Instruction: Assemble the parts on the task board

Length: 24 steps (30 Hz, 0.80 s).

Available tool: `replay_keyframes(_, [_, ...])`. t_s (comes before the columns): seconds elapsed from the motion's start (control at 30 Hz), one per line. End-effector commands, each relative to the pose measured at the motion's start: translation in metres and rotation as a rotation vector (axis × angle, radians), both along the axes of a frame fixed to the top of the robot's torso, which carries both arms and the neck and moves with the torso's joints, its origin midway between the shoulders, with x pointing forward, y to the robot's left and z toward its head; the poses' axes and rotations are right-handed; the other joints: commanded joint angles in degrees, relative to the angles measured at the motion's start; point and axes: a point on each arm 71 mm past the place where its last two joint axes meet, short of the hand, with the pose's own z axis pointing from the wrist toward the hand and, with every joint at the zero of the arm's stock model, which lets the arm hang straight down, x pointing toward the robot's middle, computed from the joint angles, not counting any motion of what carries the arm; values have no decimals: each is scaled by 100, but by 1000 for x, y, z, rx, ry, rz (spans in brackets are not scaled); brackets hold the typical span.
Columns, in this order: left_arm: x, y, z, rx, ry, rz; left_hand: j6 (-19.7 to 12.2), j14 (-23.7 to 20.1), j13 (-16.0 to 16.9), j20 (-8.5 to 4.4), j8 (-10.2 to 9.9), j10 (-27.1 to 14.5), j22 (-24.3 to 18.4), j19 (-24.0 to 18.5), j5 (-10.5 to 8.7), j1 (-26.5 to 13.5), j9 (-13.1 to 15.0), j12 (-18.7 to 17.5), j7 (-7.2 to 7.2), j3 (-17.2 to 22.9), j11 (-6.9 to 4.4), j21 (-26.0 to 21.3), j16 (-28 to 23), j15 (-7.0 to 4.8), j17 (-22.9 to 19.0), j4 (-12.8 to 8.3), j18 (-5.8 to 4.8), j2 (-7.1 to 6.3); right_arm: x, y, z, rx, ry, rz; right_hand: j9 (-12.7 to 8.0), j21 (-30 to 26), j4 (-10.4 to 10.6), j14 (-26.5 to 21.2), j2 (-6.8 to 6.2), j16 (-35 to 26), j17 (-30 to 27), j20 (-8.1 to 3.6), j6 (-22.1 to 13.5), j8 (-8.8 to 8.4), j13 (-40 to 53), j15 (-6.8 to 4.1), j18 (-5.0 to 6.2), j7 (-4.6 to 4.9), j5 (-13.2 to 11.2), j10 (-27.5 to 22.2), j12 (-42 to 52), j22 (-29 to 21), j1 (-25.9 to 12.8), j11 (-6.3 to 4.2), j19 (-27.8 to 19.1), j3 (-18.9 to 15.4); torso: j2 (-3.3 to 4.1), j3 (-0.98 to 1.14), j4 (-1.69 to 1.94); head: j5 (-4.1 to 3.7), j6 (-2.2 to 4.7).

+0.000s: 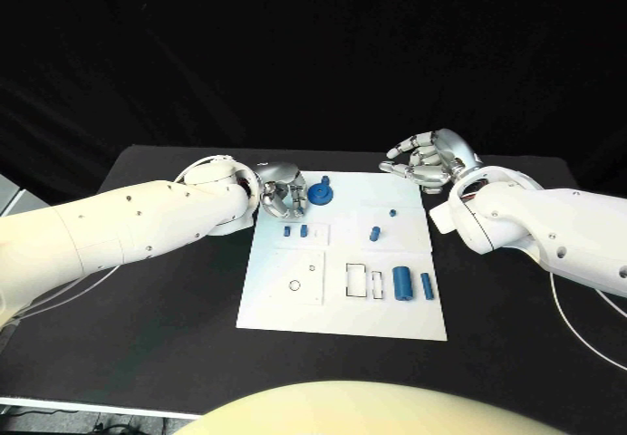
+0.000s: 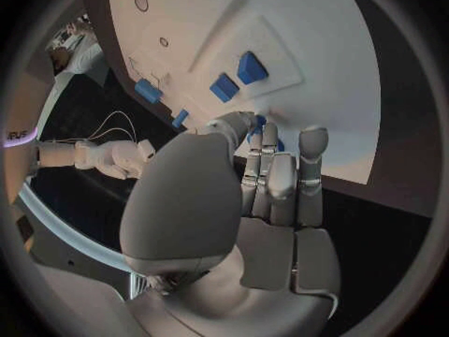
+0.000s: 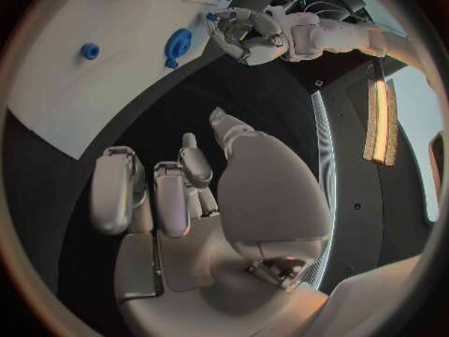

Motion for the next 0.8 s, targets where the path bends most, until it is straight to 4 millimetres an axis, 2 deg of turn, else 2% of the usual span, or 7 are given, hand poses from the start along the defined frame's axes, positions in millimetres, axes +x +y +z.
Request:
replay_keyframes(0.03, [-1, -2, -2, 6, 23, -10, 27, 21, -5, -1, -17, 26, -4, 20, -25, -55, 9, -23, 11, 23, 3, 22, 30, -9, -4, -7, -109, -4, 0, 2, 0, -5, -1, 18, -5, -10, -4, 286, 7, -39, 256, 45, -30, 30, 0, 34, 46, 4, 15, -12, 12, 303, 62, -8, 23, -29, -5, 1, 1, 4, -6])
replay_keyframes(0.8, [-1, 0, -5, 17, 37, -3, 42, 11, -3, 0, -59, 80, 4, 12, -30, -64, 35, -99, 26, 60, 9, 25, 30, -7, -18, -61, -109, 3, 0, 2, 0, -5, -1, 18, -5, -10, -4, 286, 7, -39, 256, 45, -30, 30, 0, 34, 46, 4, 15, -12, 12, 303, 62, -8, 23, -29, 1, 4, 0, 15, -6])
